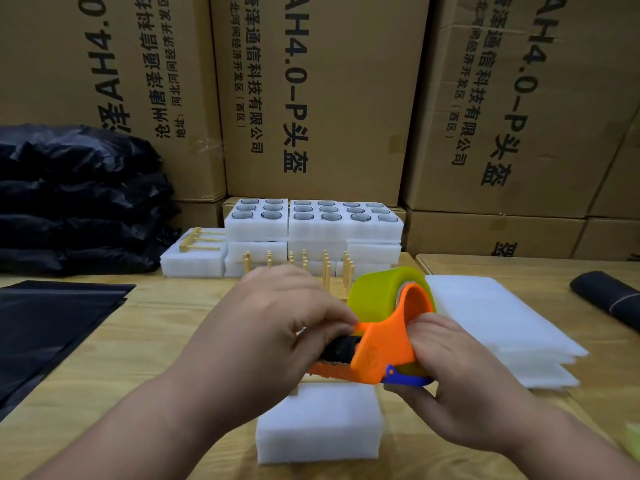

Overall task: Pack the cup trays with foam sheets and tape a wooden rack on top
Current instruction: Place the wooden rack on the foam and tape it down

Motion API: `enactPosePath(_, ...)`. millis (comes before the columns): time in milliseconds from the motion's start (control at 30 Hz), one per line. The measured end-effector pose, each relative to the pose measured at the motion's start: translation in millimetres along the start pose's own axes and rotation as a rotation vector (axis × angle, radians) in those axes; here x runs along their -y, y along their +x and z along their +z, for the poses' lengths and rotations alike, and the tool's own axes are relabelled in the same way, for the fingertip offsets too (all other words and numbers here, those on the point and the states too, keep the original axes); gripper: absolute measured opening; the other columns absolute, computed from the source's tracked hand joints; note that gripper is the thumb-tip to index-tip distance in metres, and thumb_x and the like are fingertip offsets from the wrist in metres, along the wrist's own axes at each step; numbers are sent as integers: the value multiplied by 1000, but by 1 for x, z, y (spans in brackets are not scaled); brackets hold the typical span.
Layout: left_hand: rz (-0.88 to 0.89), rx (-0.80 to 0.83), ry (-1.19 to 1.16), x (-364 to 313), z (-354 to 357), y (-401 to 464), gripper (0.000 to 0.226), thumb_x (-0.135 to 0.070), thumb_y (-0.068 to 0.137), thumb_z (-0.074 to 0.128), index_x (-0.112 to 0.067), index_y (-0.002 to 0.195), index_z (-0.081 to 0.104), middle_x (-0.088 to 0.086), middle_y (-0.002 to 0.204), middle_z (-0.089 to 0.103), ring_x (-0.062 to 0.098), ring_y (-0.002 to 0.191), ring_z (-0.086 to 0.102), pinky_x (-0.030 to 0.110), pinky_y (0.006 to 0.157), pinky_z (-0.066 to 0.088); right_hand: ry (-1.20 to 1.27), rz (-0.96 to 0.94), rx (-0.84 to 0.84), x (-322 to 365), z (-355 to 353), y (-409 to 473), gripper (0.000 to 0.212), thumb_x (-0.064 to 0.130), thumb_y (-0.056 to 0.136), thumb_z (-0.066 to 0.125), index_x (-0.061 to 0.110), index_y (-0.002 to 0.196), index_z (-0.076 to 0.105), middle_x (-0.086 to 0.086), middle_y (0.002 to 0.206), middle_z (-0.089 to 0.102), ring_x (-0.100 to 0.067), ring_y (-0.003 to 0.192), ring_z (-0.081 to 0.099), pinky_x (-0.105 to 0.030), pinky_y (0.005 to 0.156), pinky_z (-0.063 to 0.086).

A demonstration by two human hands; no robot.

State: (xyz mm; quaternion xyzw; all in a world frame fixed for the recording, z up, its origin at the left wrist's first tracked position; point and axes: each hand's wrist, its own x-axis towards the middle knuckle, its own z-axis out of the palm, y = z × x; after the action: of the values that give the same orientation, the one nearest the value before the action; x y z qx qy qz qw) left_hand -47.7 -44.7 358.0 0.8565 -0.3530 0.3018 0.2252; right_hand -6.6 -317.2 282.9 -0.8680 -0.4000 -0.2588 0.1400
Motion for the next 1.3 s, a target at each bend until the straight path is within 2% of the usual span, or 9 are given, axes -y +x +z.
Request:
enactPosePath(367, 117, -189, 119, 1, -7, 1, 20, -29, 97, 62, -21, 94, 79, -14, 86, 71, 14, 83, 64, 44, 75, 52, 88, -3, -36, -11, 0, 3, 18, 41, 95, 65, 31, 108, 57, 20, 104, 59, -5, 99, 55, -19, 93, 43)
enactPosePath(533, 15, -397, 85, 19, -48, 0, 9, -32, 95, 68, -33, 95, 77, -25, 89, 70, 3, 87, 66, 25, 78, 49, 145, 249, 23, -29, -8, -13, 24, 46, 90, 70, 27, 104, 67, 14, 100, 64, -8, 95, 58, -30, 80, 50)
enactPosePath(633, -173, -360, 58, 34, -65, -4, 11, -50, 90, 66, -45, 97, 73, -32, 90, 71, -6, 87, 67, 18, 72, 49, 201, 323, 56, -33, -17, -18, 26, 34, 82, 82, 28, 103, 68, 14, 97, 67, -13, 94, 62, -33, 75, 53)
enactPosePath(700, -356, -351, -80, 48, -64, -6, 15, -56, 84, 67, -50, 95, 75, -30, 85, 73, -10, 77, 67, 22, 65, 50, 220, 281, 44, -31, -28, -10, 19, 25, 78, 79, 24, 93, 68, 9, 86, 67, -16, 82, 62, -38, 67, 51)
enactPosePath(767, -548, -351, -266, 64, -59, -7, 12, -51, 82, 72, -45, 89, 78, -19, 82, 77, -8, 69, 66, 27, 65, 49, 263, 277, -28, -30, -41, 5, 12, 29, 74, 64, 18, 80, 64, 1, 70, 61, -18, 64, 56, -40, 57, 45)
enactPosePath(900, -893, -345, -611, 97, -39, -18, 12, -29, 89, 77, -23, 80, 82, 2, 80, 78, 6, 66, 67, 38, 79, 56, 317, 323, -133, -30, -61, 44, 38, 42, 76, 48, 9, 61, 56, -8, 56, 51, -13, 50, 43, -38, 51, 34)
enactPosePath(1000, -1078, -301, -741, 116, -14, -32, 14, -29, 89, 76, -20, 81, 83, 0, 82, 78, 6, 59, 62, 30, 69, 57, 175, 364, -20, -30, -76, 76, 35, 40, 79, 50, 13, 61, 63, -4, 57, 58, -20, 55, 52, -37, 54, 40)
enactPosePath(1133, -1278, -249, -892, 132, 24, -49, 19, -32, 89, 77, -14, 96, 79, -5, 86, 79, 9, 63, 59, 26, 62, 53, 98, 401, 188, -37, -92, 117, 38, 42, 82, 50, 13, 63, 68, -3, 63, 63, -12, 54, 52, -37, 56, 42)
enactPosePath(1300, -1452, -205, -1043, 139, 63, -62, 17, -29, 91, 77, -13, 99, 75, -7, 84, 78, 7, 58, 58, 24, 55, 51, -22, 399, 406, -32, -98, 169, 45, 51, 89, 56, 13, 67, 68, -5, 61, 62, -7, 50, 50, -38, 55, 44)
